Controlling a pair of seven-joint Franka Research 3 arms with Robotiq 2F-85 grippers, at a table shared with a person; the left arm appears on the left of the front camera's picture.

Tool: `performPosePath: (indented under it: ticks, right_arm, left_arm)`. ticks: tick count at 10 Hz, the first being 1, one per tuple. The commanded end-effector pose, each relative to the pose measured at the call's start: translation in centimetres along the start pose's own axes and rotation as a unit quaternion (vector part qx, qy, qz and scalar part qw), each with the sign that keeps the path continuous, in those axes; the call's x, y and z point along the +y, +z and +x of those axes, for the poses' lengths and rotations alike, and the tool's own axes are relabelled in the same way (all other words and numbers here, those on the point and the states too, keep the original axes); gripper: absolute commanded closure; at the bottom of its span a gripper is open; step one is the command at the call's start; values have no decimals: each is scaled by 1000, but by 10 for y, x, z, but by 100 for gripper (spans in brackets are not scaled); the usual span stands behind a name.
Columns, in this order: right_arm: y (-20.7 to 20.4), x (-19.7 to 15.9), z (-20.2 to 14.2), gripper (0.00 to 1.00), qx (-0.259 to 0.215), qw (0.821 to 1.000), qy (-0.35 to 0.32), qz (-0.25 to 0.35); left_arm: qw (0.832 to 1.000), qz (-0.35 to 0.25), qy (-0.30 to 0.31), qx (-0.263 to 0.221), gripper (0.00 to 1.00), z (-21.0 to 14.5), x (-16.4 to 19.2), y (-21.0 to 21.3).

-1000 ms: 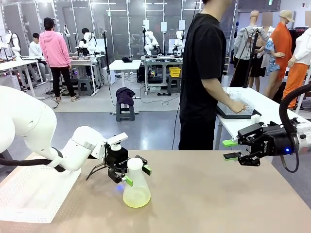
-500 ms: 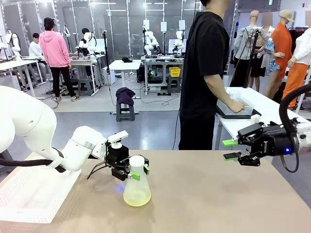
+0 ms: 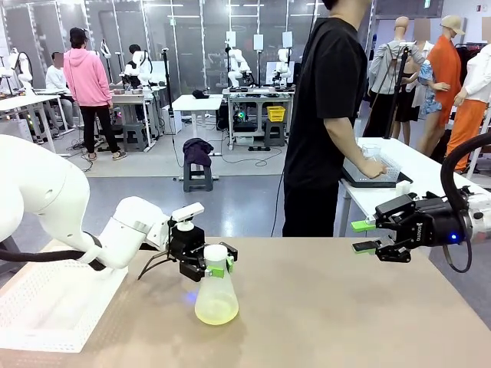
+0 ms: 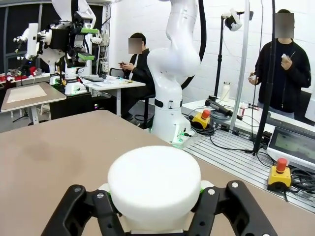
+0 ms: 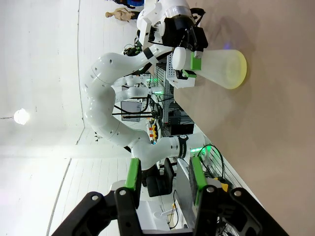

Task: Prepare the solutions needed for the experiment.
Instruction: When the human places the Big flask in the center of the table, pick up the Big flask and place it in the left Organizing basket.

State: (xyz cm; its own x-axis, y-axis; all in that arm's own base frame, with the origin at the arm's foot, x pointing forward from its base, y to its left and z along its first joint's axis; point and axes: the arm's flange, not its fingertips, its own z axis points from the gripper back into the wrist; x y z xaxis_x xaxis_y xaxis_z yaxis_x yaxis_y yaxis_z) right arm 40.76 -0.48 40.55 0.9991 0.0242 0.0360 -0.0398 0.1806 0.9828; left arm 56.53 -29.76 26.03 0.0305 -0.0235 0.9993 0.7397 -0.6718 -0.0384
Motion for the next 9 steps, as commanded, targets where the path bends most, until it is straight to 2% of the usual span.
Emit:
performPosePath:
  ticks: [1, 2, 5, 9]
  right_arm:
    - [0, 0, -1, 50, 0, 1000, 6, 1]
    - [0, 0, -1, 50, 0, 1000, 6, 1]
    - [0, 0, -1, 50, 0, 1000, 6, 1]
    - [0, 0, -1, 50, 0, 1000, 6, 1]
  left_arm:
    - [1000, 5, 7, 11, 100, 16, 7, -1]
    - [1000, 17, 11, 20, 90, 28, 10, 0]
    - [998, 33, -17, 49, 90, 69, -3, 8]
    - [990, 104, -47, 78, 90, 126, -37, 50]
